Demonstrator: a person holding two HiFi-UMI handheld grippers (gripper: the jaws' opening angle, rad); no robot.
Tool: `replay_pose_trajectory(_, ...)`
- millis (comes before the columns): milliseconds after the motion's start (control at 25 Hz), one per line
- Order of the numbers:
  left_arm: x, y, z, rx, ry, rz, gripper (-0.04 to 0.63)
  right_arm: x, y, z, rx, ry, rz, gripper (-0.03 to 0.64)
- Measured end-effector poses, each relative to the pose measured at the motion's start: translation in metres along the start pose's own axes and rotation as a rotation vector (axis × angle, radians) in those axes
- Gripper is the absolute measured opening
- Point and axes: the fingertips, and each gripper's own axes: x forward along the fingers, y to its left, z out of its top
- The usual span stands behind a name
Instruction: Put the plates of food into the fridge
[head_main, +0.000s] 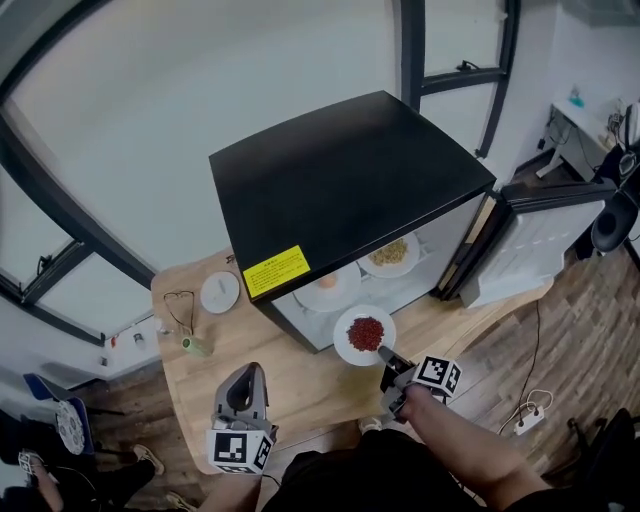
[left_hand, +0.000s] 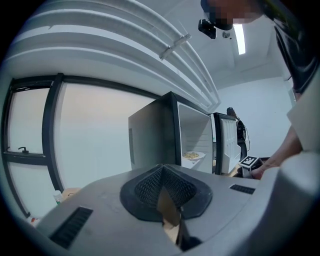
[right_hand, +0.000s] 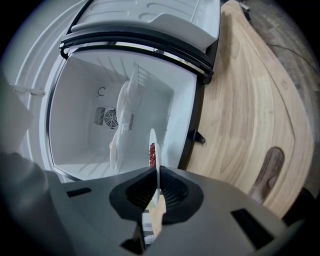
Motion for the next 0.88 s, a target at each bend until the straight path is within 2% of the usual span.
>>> replay_pose_trajectory(280, 0.021, 0.005, -0.009, -0.039, 0.015, 0.055, 0.005, 0.033, 0.002, 0.021, -0.023, 0.058, -0.015, 0.031)
replay_pose_trajectory(600, 0.023, 0.025, -0.022, -0.041, 0.069, 0.111, 0.005, 0.074, -0.005, 0.034, -0.019, 0.093, -0.039, 0.031)
replay_pose_trajectory(880, 0.017, 0.041, -0.031, -0.044, 0.099, 0.148, 0.005, 0.104, -0.004, 0.033, -0.055, 0.126, -0.051, 0.031)
